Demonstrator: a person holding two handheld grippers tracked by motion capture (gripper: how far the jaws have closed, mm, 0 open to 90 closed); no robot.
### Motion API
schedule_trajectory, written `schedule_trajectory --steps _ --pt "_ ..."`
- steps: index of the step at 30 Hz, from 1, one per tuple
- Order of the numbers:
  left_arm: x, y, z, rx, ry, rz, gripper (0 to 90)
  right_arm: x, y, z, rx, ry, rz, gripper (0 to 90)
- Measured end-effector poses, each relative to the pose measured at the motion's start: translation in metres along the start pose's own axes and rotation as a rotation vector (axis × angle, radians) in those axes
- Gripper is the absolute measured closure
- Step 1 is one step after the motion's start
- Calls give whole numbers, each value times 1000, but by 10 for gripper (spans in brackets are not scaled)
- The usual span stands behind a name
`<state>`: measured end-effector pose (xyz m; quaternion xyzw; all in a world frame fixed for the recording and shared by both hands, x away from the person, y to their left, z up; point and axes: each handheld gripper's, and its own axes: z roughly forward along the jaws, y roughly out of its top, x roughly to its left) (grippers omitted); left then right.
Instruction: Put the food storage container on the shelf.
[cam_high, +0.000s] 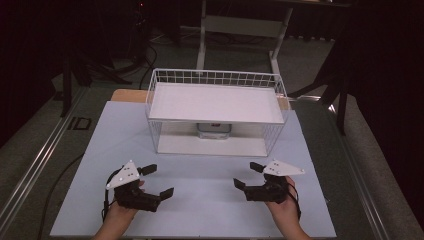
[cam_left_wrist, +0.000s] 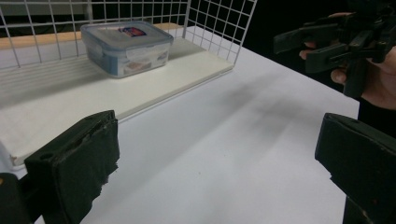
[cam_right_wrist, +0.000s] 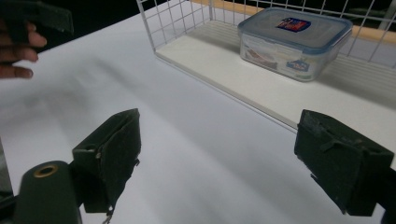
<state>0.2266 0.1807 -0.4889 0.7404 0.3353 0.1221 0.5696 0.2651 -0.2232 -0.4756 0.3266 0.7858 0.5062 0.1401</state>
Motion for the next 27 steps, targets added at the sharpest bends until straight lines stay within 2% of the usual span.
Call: schedule_trajectory --steps 3,5,7,11,15,19,23,27 --pt "0 -3 -5 0 -4 6 9 0 -3 -6 7 -5 -25 147" --pt "0 -7 -8 -7 3 6 9 -1 -6 -11 -8 18 -13 146" --pt "-1 -11 -9 -4 -2 0 9 1 -8 -14 -3 10 -25 146" --pt "-2 -15 -11 7 -5 10 9 0 -12 -22 -27 17 -19 146" --pt "-1 -17 -11 -4 1 8 9 -7 -17 -29 -63 12 -2 147" --pt "0 -22 -9 -17 0 6 9 -13 -20 -34 -93 6 -26 149" --pt "1 -25 -6 -50 -10 1 9 -19 -22 -34 -77 6 -39 149" --pt "0 -27 -3 -51 -16 10 9 -23 -25 -35 -73 14 -35 149"
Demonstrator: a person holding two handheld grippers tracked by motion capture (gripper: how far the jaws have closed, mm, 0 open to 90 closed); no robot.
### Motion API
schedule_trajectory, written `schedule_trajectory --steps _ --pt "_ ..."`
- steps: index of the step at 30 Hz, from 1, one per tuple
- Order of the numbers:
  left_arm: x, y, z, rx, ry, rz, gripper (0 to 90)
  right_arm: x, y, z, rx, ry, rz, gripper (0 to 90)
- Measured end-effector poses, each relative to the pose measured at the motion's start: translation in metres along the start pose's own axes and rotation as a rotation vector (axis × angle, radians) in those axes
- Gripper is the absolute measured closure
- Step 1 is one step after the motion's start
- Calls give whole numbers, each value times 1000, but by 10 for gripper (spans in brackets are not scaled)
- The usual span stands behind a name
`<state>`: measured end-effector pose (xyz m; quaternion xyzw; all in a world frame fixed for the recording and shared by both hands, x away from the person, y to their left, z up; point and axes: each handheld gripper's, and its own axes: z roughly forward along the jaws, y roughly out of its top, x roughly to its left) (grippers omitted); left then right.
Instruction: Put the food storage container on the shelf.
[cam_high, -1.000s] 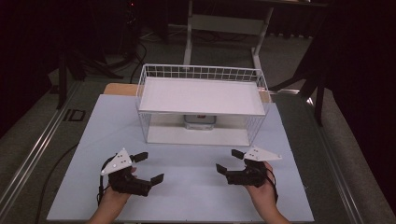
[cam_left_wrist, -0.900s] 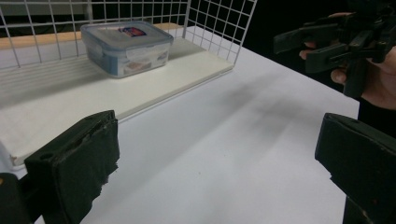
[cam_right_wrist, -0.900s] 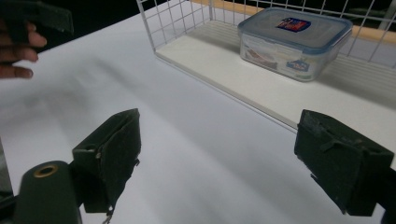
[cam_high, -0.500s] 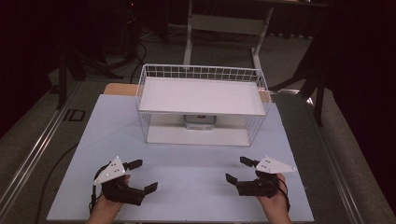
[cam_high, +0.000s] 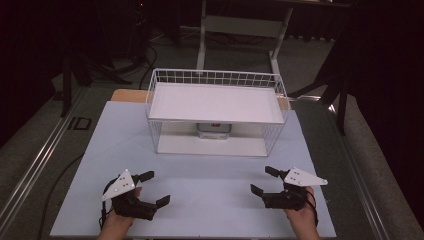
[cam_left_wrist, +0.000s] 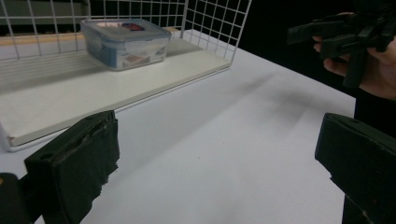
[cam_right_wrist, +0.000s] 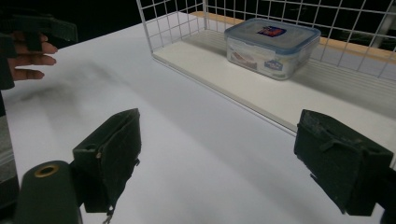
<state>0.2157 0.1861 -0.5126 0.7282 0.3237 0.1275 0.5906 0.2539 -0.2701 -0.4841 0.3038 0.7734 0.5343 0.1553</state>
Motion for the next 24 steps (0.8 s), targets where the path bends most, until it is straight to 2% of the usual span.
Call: schedule_trajectory --steps 5,8,11,15,24 --pt "0 -1 6 10 7 16 9 -2 -2 3 3 -50 7 150" --pt "0 -3 10 30 19 28 9 -2 -3 10 19 -34 3 150" --pt "1 -5 11 48 24 27 9 -1 -6 18 40 8 7 150" --pt "2 -5 8 43 36 21 9 -1 -9 25 71 49 17 150" --pt "2 -8 7 57 44 15 9 -10 -12 26 84 20 47 151"
